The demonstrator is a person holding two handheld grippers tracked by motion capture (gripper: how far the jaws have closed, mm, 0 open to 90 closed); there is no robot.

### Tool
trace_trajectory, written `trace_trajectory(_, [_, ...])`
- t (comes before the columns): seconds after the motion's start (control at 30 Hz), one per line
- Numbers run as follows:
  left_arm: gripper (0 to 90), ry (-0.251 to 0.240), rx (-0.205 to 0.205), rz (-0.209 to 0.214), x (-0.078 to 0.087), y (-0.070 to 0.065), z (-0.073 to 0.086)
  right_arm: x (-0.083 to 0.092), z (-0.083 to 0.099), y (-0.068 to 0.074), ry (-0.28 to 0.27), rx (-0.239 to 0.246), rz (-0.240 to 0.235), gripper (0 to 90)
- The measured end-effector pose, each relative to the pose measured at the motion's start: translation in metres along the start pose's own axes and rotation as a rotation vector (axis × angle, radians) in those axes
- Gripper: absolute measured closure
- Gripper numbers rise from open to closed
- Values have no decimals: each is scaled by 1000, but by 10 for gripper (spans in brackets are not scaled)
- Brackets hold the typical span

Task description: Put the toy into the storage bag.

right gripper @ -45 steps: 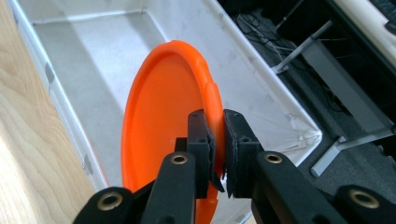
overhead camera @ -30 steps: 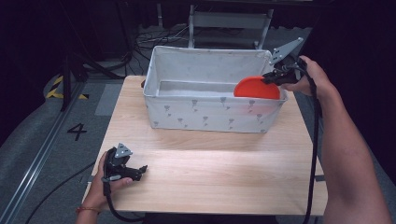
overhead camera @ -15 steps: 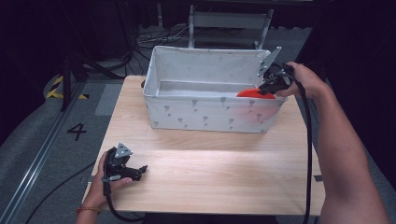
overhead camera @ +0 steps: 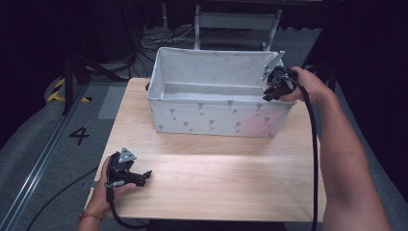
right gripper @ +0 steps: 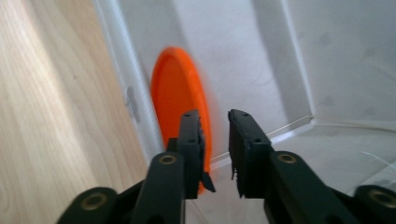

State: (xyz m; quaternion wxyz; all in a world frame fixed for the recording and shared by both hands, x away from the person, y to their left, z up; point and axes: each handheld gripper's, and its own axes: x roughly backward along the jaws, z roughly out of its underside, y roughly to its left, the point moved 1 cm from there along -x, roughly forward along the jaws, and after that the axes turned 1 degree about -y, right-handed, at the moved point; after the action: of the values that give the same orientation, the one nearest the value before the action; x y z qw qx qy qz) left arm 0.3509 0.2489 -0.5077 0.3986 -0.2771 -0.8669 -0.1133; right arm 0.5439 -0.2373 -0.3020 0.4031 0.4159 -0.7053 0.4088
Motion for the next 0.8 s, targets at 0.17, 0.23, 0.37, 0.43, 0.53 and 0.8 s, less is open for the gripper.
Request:
trace_trajectory(0.17, [6,0,1,0,0,0,0,13,7,2,-117,-78,51,601])
trace_trajectory(0.23, [6,0,1,0,0,0,0,19,10,3,-153,-106,85,510])
trace_trajectory(0.37, [6,0,1,0,0,0,0,32,18,7,-247,-192,130,366])
trace_trajectory(0.43, [6,-1,1,1,0,0,0,38,22,8,-294,-251,156,284])
trace_trajectory(0.53, [6,-1,2,0,0,0,0,47,29,15,-342,-311,212,225])
trace_trajectory(0.8, [6,-1,2,0,0,0,0,69,53,37,-431,-393,290,193])
